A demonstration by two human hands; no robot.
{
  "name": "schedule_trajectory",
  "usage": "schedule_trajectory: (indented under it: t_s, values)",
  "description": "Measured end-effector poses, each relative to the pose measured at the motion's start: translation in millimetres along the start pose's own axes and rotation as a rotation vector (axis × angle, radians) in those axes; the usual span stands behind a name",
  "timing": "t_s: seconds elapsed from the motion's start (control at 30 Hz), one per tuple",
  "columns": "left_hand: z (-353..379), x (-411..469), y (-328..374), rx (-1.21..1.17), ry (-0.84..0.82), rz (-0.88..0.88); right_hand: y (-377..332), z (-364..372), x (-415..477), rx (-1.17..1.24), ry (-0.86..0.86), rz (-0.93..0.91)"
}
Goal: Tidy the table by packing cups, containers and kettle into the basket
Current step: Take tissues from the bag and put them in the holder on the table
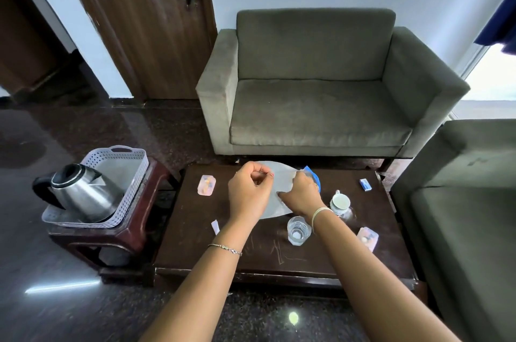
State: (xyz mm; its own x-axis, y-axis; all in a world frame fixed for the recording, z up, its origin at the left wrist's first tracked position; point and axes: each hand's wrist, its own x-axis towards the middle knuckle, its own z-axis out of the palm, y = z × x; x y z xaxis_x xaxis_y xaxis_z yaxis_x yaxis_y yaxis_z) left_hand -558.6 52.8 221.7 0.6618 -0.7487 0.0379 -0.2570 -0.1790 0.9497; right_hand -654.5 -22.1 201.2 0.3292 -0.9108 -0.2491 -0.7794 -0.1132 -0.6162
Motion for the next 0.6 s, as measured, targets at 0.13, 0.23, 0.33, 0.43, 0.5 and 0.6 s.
schedule_trajectory:
  t_s: [0.13, 0.23, 0.33, 0.43, 0.5, 0.6]
  values:
    - [14.4, 4.5, -0.7, 0.031, -0.048, 0.039, 11.4, 2.9, 12.9, 0.217, -0.047, 0.123]
    - [17.1, 5.9, -2.7, 0.04, -0.106, 0.087, 16.4, 8.0, 20.5, 0.286, -0.034, 0.186]
    - [17.5, 8.8, -5.1, 0.042, -0.175, 0.099, 17.6, 16.5, 29.6, 0.285, 0.008, 0.21]
    - [16.9, 15.2, -7.9, 0.03, -0.219, 0.097, 13.6, 25.6, 37.8, 0.307, 0.024, 0.23]
    - [16.2, 19.5, -9.2, 0.021, -0.247, 0.093, 11.3, 31.1, 42.1, 0.317, 0.002, 0.264]
    - [14.7, 27.6, -11.0, 0.02, -0.28, 0.093, 6.1, 38.8, 49.8, 0.319, -0.035, 0.282]
